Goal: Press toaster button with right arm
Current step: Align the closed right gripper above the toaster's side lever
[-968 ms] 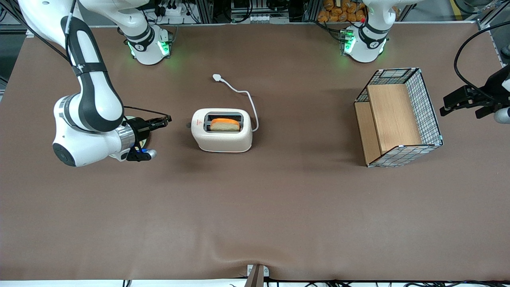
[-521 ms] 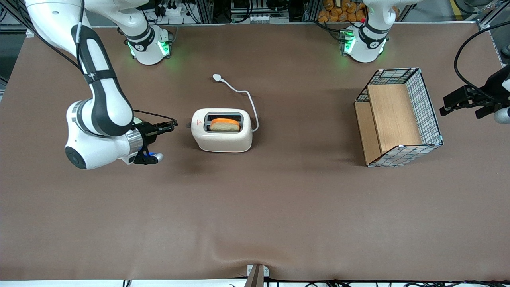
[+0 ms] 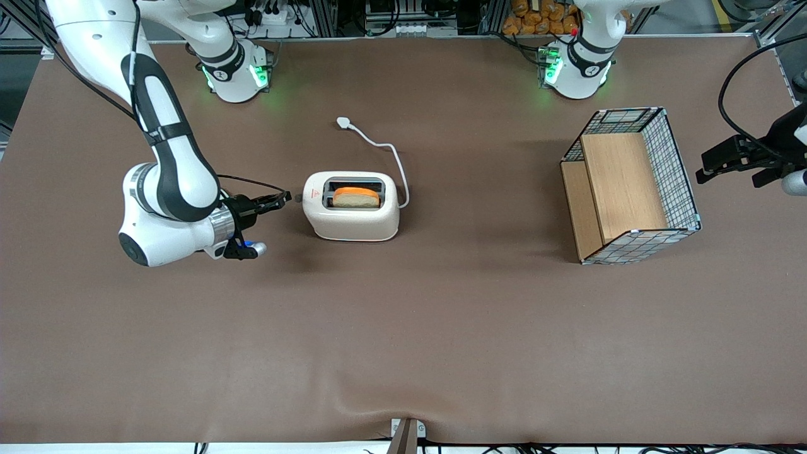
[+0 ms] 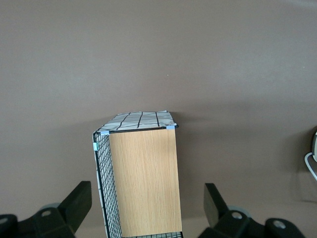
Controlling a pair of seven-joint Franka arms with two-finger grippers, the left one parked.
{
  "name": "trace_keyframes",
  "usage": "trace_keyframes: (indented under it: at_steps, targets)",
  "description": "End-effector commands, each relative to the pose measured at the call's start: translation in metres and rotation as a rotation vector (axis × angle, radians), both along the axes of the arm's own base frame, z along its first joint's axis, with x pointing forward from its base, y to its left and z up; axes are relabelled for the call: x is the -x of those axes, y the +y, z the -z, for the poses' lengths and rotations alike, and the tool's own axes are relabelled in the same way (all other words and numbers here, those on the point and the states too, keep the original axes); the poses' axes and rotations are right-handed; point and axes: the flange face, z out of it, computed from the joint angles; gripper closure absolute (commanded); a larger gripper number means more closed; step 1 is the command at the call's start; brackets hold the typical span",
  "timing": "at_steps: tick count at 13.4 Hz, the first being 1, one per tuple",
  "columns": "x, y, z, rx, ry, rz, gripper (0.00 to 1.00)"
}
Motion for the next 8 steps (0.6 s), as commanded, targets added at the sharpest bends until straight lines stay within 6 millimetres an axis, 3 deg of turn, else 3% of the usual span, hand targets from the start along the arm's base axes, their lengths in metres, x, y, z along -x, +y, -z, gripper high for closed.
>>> trace_keyframes:
  at_steps: [1, 8]
  targets:
    - [0.009, 0.003, 0.007, -0.052, 0.011, 0.046, 1.00]
    - [0.011, 0.003, 0.018, -0.047, 0.013, 0.047, 1.00]
